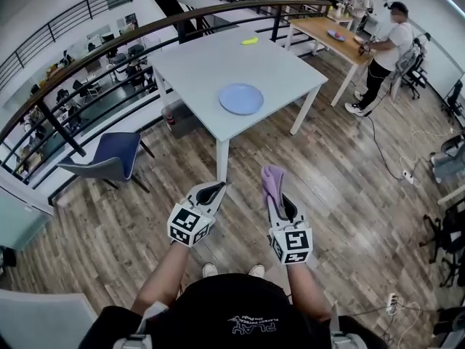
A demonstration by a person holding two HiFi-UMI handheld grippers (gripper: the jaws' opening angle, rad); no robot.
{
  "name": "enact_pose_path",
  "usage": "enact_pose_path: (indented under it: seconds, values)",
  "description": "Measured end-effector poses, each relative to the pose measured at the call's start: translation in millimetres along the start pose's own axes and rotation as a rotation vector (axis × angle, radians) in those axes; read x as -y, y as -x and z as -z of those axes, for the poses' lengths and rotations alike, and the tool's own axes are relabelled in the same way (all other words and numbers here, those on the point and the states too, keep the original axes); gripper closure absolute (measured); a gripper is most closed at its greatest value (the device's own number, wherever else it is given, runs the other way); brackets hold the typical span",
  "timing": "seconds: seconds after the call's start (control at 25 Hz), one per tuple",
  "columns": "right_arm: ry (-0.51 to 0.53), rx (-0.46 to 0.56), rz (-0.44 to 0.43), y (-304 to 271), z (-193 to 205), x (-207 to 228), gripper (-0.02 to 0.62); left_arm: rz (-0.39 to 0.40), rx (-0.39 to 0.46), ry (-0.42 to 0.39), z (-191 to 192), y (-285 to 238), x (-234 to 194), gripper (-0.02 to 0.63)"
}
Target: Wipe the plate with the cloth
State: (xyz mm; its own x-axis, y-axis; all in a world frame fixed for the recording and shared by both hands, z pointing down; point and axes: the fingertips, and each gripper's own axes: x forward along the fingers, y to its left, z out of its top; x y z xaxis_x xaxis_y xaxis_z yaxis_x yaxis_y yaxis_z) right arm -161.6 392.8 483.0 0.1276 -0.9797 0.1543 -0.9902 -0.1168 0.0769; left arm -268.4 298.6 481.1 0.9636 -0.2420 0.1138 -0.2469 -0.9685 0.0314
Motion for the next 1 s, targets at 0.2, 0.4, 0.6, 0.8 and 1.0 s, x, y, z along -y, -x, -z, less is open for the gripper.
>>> enact_pose_path:
  seconds: [0.2, 0.4, 0.6, 0.8, 1.0]
  values:
    - [-0.025, 0.033, 0.002, -11, -6, -3, 0.491, -0.026, 0.016, -0.019, -6, 1, -14, 0.594]
    - [-0.016, 0.043, -0.002, -21, -15, -14, 0.491, -0.050, 0.019, -0.042, -8, 9, -26, 0.594]
    - [-0.024, 0.046, -0.013, -27, -20, -31, 0.491, -0.064, 0.029, -0.039, -9, 23, -37, 0.594]
    - [-0.031, 0.033, -0.005, -34, -16, -50, 0.491, -0.067, 0.034, -0.034, -4, 40, -50, 0.594]
    - [-0.032, 0.015, 0.005, -36, -12, -69, 0.491, -0.076, 0.026, -0.074, 0, 56, -62, 0.594]
